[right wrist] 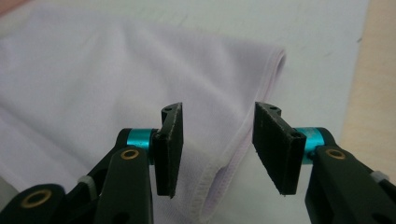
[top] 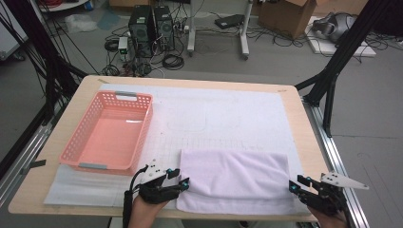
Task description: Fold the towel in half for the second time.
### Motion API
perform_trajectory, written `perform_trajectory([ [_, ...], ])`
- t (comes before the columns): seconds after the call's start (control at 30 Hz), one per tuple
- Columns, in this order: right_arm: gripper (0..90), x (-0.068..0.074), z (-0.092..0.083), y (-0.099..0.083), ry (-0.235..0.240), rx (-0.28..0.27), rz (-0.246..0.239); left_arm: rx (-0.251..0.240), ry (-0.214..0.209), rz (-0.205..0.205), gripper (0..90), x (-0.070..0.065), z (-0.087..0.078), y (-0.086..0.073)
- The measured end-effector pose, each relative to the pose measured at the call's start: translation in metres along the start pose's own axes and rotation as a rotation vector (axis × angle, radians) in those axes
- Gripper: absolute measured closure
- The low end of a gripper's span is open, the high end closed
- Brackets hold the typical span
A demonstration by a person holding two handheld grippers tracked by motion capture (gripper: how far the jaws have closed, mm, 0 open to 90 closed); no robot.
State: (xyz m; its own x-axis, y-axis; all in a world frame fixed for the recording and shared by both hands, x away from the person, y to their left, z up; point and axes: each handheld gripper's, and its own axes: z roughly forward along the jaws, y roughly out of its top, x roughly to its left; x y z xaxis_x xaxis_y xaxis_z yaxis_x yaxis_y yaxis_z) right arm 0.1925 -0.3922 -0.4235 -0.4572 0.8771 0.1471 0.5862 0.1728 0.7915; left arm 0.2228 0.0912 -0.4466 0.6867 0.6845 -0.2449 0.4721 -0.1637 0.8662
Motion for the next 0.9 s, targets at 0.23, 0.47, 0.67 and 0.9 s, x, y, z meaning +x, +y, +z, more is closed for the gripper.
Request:
perform_trajectory([
  [0.23,74.5,0.004,0.010,-0.007,0.003,0.105,-0.023,0.060,0.007,0.005,73.6,-0.003,0.003,-0.004],
  [0.47,85.2,0.006,0.003,-0.006,0.031,0.088,-0.026,0.023,0.002,0.009,85.3,-0.009,-0.009,0.002],
  [0.67,85.4,0.011,-0.015,-0.005,0.047,0.039,-0.007,-0.018,-0.031,0.015,85.3,-0.015,-0.027,0.001],
  [0.9,85.4,0.017,-0.034,-0.012,0.067,0.018,0.014,-0.039,-0.058,0.016,85.2,-0.022,-0.045,-0.006],
])
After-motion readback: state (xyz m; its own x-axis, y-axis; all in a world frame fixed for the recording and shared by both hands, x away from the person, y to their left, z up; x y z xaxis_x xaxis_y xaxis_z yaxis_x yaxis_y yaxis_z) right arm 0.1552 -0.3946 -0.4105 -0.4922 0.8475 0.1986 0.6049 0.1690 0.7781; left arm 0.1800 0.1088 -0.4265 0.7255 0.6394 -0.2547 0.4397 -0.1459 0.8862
